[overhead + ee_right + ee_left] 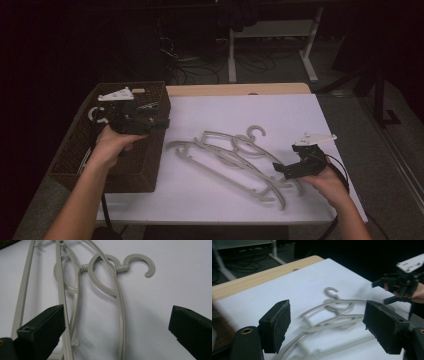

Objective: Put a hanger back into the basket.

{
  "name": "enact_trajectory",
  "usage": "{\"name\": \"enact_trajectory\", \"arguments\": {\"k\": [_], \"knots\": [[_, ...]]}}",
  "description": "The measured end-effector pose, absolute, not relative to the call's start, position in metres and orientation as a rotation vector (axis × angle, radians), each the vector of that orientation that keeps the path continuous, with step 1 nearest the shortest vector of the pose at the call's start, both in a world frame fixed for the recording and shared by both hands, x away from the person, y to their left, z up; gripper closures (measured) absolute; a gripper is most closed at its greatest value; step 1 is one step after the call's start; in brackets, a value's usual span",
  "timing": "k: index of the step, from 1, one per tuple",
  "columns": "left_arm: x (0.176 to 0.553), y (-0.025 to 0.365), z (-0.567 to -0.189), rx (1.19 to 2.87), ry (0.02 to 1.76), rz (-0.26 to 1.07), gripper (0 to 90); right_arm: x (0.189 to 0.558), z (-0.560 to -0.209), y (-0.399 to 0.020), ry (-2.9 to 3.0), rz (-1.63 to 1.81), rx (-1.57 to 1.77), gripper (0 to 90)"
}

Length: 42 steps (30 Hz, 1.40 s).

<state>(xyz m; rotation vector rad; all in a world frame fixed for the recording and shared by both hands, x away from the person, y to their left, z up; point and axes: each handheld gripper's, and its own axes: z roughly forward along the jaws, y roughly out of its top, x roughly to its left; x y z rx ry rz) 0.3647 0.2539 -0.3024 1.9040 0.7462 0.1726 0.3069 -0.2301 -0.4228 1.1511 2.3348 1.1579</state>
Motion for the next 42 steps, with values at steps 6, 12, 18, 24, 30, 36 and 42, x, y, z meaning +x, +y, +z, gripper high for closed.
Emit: {"name": "enact_trajectory", "arguments": {"k": [6,12,18,24,30,36,42], "knots": [[0.362,0.211,-0.312,1.938,0.708,0.137,25.9,0.307,-0.424,-0.231,2.338,1.15,1.154,0.5],[0.367,0.179,-0.331,1.967,0.706,0.108,49.5,0.307,-0.425,-0.23,2.345,1.145,1.143,0.5],[0.381,0.153,-0.361,2.056,0.744,0.12,77.6,0.307,-0.426,-0.23,2.346,1.15,1.145,0.4],[0.399,0.134,-0.395,2.172,0.8,0.13,89.8,0.306,-0.426,-0.231,2.346,1.149,1.148,0.5],[0.412,0.129,-0.422,2.259,0.841,0.146,90.0,0.306,-0.426,-0.232,2.343,1.152,1.15,0.5],[0.414,0.125,-0.434,2.307,0.815,0.134,90.0,0.306,-0.426,-0.233,2.343,1.153,1.152,0.5],[0.41,0.123,-0.432,2.357,0.784,0.112,90.0,0.306,-0.426,-0.233,2.342,1.153,1.152,0.5]]}}
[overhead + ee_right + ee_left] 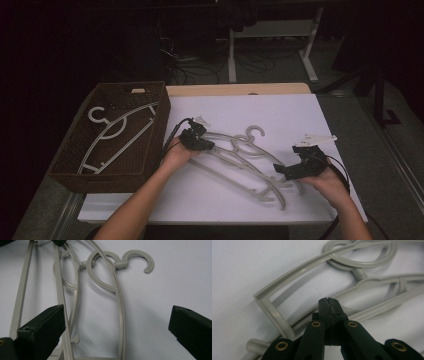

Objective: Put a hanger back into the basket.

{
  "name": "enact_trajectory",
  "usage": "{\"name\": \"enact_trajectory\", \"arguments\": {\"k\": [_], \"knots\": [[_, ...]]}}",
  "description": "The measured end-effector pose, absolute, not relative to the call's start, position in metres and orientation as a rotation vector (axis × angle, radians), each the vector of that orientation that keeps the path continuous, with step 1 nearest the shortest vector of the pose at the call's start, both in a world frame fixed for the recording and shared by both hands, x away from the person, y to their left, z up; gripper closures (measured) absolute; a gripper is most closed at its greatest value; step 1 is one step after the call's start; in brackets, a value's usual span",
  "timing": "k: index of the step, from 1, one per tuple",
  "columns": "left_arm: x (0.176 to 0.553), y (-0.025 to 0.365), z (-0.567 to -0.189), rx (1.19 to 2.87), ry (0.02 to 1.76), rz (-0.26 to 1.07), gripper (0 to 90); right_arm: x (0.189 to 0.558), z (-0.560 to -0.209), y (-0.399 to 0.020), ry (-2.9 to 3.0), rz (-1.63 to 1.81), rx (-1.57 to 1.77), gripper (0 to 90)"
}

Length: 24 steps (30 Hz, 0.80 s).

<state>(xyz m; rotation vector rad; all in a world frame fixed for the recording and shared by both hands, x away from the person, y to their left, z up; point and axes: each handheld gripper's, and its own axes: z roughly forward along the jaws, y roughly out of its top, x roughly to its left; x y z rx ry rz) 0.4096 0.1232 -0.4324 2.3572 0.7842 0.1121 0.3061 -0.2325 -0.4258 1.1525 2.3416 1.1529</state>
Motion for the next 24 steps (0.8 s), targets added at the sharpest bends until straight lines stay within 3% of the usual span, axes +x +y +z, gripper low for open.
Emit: {"name": "enact_trajectory", "arguments": {"k": [16,24], "knots": [[0.379,0.123,-0.425,2.416,0.689,-0.017,90.0,0.306,-0.426,-0.233,2.34,1.151,1.155,0.6],[0.38,0.124,-0.422,2.376,0.673,0.012,90.0,0.307,-0.426,-0.233,2.341,1.15,1.156,0.6]]}}
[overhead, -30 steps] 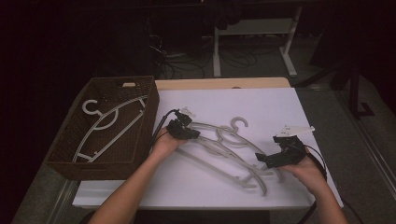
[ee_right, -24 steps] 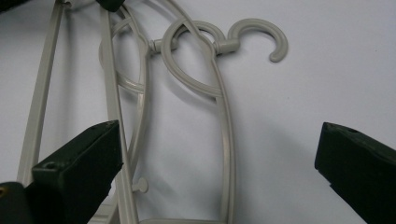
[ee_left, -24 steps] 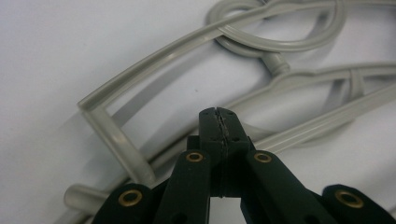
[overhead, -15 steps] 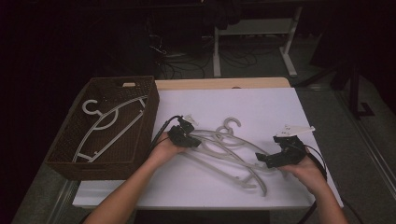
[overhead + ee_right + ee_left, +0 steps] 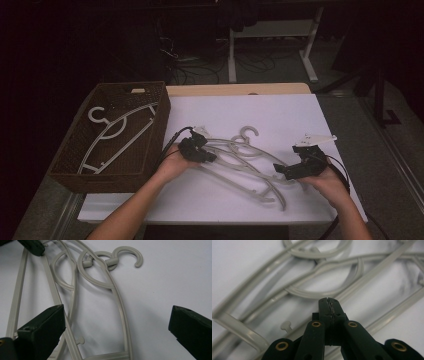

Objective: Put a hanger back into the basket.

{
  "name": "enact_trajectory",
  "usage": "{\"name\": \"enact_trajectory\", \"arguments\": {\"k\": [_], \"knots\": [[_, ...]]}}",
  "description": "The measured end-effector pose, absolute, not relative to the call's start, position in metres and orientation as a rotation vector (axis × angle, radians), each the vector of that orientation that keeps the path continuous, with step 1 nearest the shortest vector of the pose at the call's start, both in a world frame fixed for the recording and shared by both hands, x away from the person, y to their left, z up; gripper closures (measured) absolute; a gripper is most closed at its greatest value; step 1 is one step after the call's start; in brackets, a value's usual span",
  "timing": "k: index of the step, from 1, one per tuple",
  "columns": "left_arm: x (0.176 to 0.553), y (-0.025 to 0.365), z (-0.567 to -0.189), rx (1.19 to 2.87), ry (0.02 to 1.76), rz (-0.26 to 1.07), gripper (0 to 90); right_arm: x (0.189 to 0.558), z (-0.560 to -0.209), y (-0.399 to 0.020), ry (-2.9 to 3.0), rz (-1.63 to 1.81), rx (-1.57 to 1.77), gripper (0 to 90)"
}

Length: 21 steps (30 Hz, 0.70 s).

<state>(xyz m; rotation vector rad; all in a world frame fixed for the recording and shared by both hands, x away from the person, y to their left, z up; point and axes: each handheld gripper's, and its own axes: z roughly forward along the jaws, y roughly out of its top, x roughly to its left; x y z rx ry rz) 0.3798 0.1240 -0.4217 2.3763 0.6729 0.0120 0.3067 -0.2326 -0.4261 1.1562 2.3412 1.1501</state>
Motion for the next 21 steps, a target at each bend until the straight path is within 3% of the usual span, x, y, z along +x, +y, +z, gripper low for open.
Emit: {"name": "enact_trajectory", "arguments": {"k": [3,10,17,21], "knots": [[0.381,0.124,-0.421,2.365,0.678,0.017,90.0,0.307,-0.426,-0.233,2.342,1.15,1.157,0.6],[0.414,0.121,-0.409,2.336,0.748,0.169,89.9,0.308,-0.427,-0.233,2.342,1.148,1.16,0.6],[0.44,0.106,-0.409,2.366,0.677,0.18,62.4,0.308,-0.426,-0.235,2.341,1.156,1.158,0.6],[0.446,0.096,-0.417,2.421,0.608,0.166,55.5,0.308,-0.426,-0.236,2.339,1.161,1.157,0.6]]}}
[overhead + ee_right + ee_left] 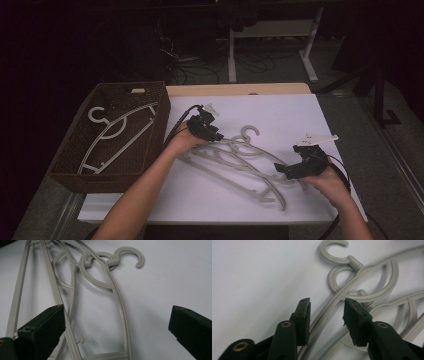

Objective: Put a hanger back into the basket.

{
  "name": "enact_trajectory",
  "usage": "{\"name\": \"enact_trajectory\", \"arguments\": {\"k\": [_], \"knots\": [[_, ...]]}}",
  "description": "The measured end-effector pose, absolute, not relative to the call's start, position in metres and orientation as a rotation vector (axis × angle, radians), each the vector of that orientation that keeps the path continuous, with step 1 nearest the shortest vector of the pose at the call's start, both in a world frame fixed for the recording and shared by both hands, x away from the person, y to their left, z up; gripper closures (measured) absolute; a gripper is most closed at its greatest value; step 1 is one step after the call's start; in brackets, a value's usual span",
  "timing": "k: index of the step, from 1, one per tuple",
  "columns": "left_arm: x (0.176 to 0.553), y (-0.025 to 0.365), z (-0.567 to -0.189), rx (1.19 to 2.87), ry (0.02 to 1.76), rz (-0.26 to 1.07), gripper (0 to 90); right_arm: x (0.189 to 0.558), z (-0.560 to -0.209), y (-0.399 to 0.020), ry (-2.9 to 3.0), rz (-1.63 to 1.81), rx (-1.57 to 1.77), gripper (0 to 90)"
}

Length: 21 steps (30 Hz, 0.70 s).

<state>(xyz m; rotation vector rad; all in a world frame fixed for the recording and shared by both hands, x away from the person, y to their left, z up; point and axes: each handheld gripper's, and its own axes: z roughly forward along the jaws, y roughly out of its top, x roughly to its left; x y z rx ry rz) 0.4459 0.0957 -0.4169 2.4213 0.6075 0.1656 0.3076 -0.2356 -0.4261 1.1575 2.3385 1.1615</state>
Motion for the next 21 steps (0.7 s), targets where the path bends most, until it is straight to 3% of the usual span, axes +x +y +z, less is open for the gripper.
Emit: {"name": "enact_trajectory", "arguments": {"k": [12,21], "knots": [[0.452,0.074,-0.442,2.55,0.497,0.17,54.5,0.308,-0.426,-0.236,2.34,1.164,1.157,0.6],[0.452,0.071,-0.443,2.566,0.37,0.155,68.6,0.308,-0.426,-0.238,2.335,1.169,1.161,0.7]]}}
